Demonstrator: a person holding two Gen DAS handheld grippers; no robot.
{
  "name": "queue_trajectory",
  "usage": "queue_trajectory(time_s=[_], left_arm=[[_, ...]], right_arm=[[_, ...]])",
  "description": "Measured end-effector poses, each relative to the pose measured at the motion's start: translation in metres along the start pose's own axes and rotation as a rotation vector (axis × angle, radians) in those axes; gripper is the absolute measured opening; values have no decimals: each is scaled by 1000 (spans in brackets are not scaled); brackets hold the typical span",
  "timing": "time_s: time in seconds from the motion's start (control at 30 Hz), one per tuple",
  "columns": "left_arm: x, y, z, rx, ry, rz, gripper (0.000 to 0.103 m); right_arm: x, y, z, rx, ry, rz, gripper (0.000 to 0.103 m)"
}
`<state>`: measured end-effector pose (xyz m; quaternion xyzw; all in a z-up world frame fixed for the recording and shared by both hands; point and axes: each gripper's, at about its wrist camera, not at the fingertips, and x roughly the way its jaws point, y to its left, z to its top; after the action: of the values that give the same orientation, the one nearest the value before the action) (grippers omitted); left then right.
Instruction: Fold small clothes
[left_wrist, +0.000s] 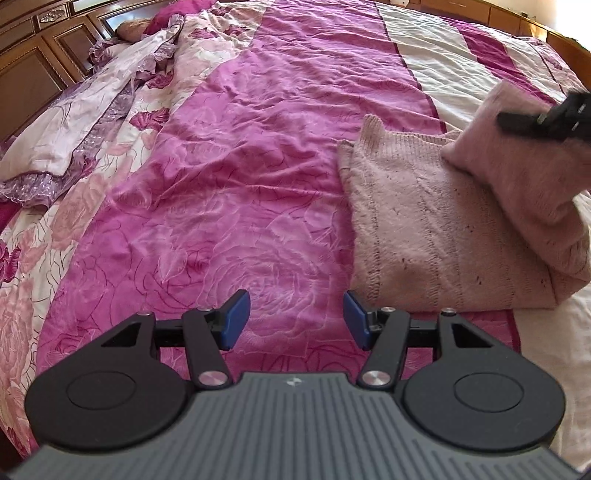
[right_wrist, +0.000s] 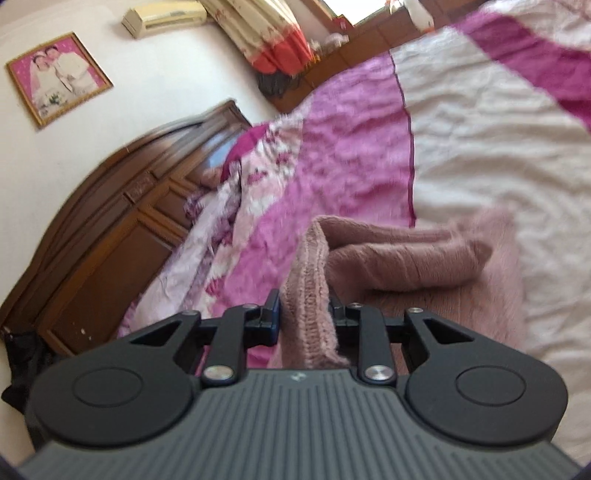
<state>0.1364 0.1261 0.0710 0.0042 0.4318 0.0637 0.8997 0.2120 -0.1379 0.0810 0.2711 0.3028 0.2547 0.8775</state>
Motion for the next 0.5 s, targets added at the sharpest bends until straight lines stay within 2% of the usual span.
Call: queue_trajectory(time_s=[0.2, 0.5], left_arm=[[7, 5, -2, -11, 8, 1, 64], [2, 18, -2, -37, -19, -10, 64]], right_arm=[[23, -3, -23, -9, 71, -26, 26], [23, 32, -18, -71, 49, -22, 26]])
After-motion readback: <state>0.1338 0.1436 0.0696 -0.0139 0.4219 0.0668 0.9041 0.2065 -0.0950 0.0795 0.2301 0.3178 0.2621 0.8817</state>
